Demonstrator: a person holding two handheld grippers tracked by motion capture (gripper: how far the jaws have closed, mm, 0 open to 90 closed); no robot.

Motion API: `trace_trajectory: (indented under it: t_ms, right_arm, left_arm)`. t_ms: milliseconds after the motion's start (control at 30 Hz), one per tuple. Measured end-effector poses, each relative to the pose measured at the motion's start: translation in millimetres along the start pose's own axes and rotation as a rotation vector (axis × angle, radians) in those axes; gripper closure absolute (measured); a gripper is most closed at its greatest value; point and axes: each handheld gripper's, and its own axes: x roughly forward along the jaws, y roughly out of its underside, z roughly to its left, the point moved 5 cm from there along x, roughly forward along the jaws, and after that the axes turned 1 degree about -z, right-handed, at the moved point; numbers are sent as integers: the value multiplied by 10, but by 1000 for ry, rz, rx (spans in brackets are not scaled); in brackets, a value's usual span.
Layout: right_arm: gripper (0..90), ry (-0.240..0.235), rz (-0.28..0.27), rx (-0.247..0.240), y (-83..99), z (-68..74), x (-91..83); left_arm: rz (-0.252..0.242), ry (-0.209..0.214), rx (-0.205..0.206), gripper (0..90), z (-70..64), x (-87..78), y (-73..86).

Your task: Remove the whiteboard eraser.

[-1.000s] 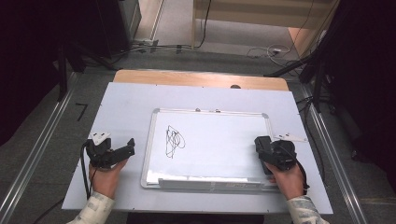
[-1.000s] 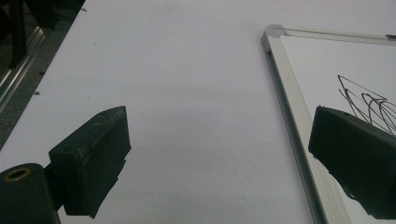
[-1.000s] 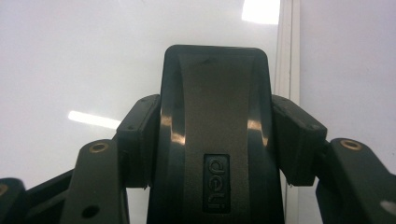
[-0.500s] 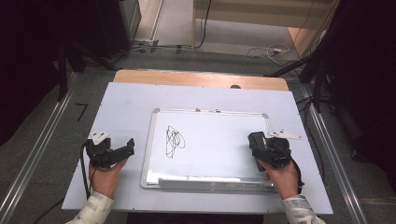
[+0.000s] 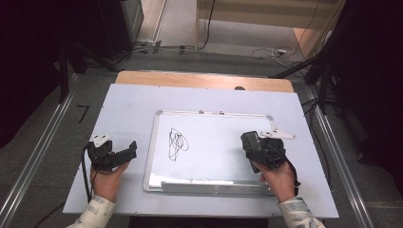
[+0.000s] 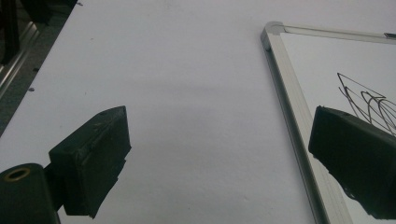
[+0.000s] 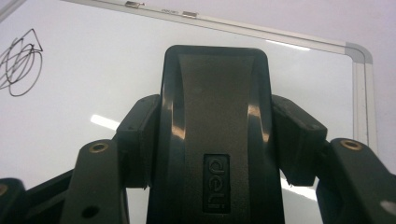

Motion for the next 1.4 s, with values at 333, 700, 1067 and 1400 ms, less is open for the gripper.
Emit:
trace_trajectory:
  t_ms: [333, 700, 1067, 1400]
  right_arm:
    - [375, -26, 2, -22, -57, 153, 52]
    - [375, -52, -6, -40, -100, 326, 148]
    - [375, -70, -5, -60, -142, 469, 214]
    - [375, -86, -8, -71, -182, 574, 234]
  left_arm:
    - [2, 2, -1, 58, -2, 0, 1]
    - [1, 8, -3, 58, -5, -1, 0]
    - [1, 13, -8, 58, 4, 1, -1]
    - [6, 13, -9, 58, 6, 1, 4]
